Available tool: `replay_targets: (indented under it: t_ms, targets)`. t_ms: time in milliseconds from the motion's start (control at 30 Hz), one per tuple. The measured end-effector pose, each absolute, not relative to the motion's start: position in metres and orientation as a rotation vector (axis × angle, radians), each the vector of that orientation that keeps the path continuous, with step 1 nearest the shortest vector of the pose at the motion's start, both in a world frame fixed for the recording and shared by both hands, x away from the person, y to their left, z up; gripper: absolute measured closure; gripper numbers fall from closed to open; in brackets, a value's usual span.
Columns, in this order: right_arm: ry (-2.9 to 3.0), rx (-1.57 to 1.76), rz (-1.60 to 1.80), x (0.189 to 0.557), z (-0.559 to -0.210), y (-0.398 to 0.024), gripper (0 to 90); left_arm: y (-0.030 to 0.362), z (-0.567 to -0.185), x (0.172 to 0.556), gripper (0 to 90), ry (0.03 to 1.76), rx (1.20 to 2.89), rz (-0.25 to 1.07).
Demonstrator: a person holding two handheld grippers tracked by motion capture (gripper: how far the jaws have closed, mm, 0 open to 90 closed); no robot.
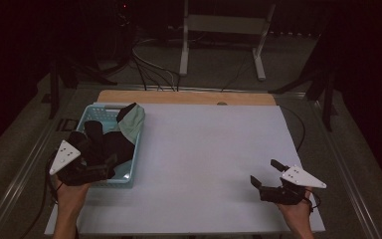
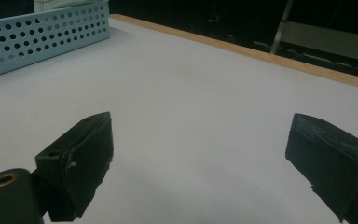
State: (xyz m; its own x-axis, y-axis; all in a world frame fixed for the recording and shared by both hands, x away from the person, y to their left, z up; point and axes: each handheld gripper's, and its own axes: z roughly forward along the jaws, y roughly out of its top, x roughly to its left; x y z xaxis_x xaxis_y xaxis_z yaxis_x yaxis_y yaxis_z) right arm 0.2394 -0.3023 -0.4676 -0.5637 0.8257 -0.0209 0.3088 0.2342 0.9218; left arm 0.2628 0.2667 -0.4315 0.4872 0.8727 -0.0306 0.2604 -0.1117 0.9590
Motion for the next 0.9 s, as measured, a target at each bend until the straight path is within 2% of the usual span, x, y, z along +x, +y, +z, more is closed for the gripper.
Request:
replay_targets:
  t_ms: [467, 900]
  targets:
    - [2.000, 1.033, 1.315, 0.2393, -0.4681, -0.3017, 7.4, 0.2618, -0.4293, 0.2615, 0.3, 0.984, 1.663, 0.746]
    - [1.982, 1.039, 1.318, 0.2368, -0.4677, -0.3009, 7.4, 0.2589, -0.4271, 0.2690, 0.3, 0.997, 1.681, 0.737]
